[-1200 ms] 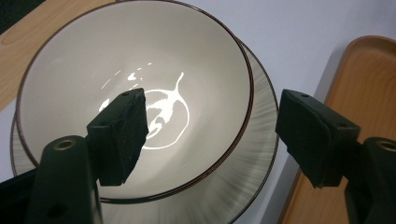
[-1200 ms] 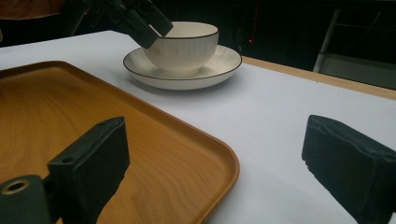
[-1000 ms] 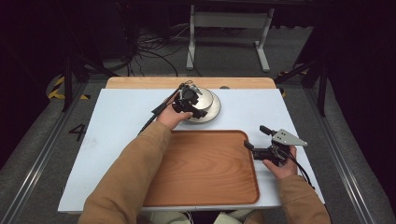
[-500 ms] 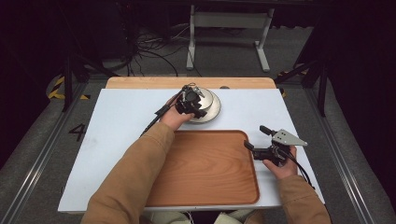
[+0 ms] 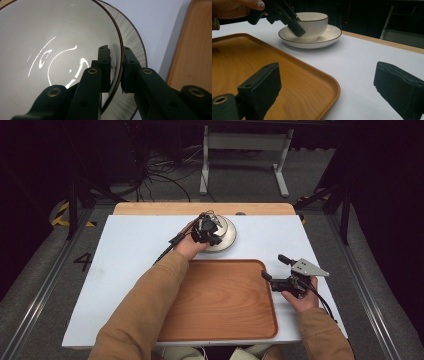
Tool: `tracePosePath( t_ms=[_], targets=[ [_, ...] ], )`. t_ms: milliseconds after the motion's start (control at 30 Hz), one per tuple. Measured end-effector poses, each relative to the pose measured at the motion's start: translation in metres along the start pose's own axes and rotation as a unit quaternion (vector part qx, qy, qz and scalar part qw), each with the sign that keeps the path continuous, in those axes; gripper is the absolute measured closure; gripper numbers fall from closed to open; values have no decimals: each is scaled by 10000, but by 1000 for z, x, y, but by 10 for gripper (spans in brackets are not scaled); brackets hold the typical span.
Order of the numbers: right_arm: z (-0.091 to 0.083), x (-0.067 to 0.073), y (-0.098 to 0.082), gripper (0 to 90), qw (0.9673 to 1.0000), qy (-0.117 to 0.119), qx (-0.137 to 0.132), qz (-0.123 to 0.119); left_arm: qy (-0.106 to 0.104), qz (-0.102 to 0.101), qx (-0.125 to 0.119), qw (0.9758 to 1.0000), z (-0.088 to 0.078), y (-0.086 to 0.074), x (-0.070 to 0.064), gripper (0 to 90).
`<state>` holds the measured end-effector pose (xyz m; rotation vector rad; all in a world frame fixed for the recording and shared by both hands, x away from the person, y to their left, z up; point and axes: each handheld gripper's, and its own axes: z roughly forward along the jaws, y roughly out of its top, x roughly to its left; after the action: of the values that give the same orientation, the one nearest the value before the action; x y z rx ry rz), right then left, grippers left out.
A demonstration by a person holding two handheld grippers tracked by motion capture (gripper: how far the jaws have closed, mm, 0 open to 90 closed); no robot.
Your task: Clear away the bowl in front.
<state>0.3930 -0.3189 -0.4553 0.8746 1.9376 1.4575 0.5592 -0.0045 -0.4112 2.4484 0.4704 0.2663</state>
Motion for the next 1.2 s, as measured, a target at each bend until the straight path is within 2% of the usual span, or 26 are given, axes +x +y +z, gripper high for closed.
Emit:
tracePosePath(
  t_ms=[233,500,533,567,600,667,800,1067,1200],
  targets=[
    [0,0,0,77,10000,3,-13,6,80,137,129,9998,-1,3,-1,826],
    [0,0,0,76,10000,3,-26,10,218,199,179,9994,-7,7,-3,827],
    [0,0,0,76,10000,-2,-24,11,250,111,168,9995,-11,8,-4,825],
    [0,0,0,76,10000,-2,-24,11,250,111,168,9995,-11,8,-4,824],
    [0,0,0,76,10000,-5,-24,9,187,8,150,9997,-15,9,-3,823],
    [0,0,0,76,10000,-8,-25,7,150,-15,197,9997,-19,10,-3,822],
    [0,0,0,76,10000,-14,-20,7,125,7,199,9997,-25,11,-4,821],
    [0,0,0,75,10000,-19,-21,11,208,118,218,9995,-44,20,-11,817],
    [0,0,0,75,10000,-23,-22,18,147,198,201,9995,-56,25,-18,817]
  ],
)
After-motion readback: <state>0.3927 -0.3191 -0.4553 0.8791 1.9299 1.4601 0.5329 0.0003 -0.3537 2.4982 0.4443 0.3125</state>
